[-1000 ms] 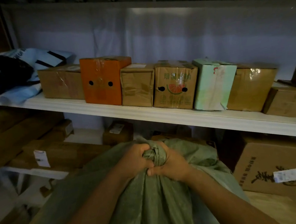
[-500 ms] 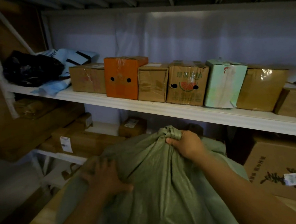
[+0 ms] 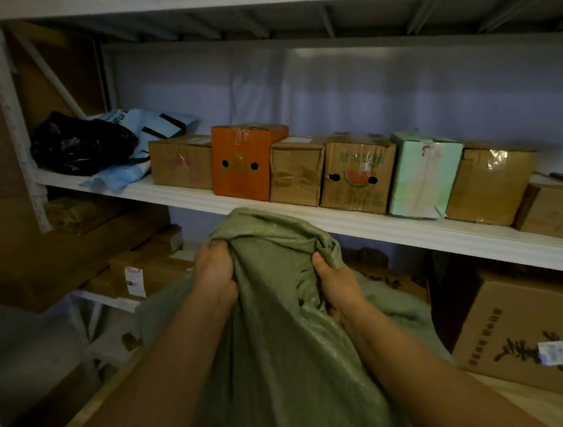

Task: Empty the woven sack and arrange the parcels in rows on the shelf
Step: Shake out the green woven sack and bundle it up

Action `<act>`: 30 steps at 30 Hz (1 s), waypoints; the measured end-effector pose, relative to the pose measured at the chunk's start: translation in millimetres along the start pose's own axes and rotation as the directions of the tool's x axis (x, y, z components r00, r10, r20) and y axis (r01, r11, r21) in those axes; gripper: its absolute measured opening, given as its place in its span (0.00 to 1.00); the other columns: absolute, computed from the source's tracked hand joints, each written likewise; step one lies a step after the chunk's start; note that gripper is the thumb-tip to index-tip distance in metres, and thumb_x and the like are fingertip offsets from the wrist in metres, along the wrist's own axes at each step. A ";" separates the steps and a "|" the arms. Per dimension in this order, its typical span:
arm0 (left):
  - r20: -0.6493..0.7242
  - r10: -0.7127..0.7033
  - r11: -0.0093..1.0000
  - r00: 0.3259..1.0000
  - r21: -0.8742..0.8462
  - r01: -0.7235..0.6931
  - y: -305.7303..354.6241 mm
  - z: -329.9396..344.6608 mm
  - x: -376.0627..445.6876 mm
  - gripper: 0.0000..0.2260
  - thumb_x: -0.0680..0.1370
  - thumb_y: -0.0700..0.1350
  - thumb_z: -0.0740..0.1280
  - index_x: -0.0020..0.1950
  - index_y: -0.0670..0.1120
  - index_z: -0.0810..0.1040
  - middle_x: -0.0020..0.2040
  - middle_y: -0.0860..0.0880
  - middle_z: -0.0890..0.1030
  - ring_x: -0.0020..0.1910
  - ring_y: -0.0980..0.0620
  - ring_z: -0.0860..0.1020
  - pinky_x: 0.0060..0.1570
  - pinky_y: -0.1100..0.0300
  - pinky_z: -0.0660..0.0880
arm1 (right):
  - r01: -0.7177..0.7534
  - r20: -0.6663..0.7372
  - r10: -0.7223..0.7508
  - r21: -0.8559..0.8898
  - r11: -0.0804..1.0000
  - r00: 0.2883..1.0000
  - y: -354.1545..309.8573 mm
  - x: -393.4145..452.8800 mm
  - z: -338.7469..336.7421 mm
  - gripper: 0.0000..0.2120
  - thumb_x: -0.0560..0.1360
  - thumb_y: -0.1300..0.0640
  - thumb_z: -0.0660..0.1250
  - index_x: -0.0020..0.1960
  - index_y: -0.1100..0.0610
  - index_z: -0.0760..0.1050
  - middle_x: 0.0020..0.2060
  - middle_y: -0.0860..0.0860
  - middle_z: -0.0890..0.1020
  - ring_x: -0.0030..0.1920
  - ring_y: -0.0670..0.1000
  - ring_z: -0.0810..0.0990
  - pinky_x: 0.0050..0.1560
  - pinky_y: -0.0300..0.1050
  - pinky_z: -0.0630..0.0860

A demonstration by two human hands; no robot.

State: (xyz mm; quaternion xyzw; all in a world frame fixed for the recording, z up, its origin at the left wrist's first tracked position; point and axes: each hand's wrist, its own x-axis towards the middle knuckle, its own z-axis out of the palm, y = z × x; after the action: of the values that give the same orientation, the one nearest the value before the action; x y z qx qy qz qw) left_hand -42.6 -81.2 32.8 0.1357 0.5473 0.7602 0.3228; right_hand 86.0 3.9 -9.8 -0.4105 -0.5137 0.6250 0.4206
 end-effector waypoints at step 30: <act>0.721 -0.300 0.878 0.625 0.465 -0.115 -4.4 64.1 -49.7 0.05 0.76 0.35 0.66 0.47 0.42 0.80 0.45 0.41 0.81 0.45 0.45 0.79 0.54 0.52 0.77 | 0.299 0.001 -0.313 -0.296 0.907 0.950 -17.5 -40.1 -59.7 0.32 0.66 0.55 0.77 0.67 0.56 0.70 0.58 0.48 0.78 0.56 0.47 0.77 0.52 0.32 0.73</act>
State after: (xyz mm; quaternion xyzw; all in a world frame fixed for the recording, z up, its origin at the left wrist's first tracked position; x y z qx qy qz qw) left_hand 32.3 -64.4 59.4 0.4934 0.5275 0.4524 0.5231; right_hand 156.6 -14.2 2.6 -0.3969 -0.6485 0.4586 0.4600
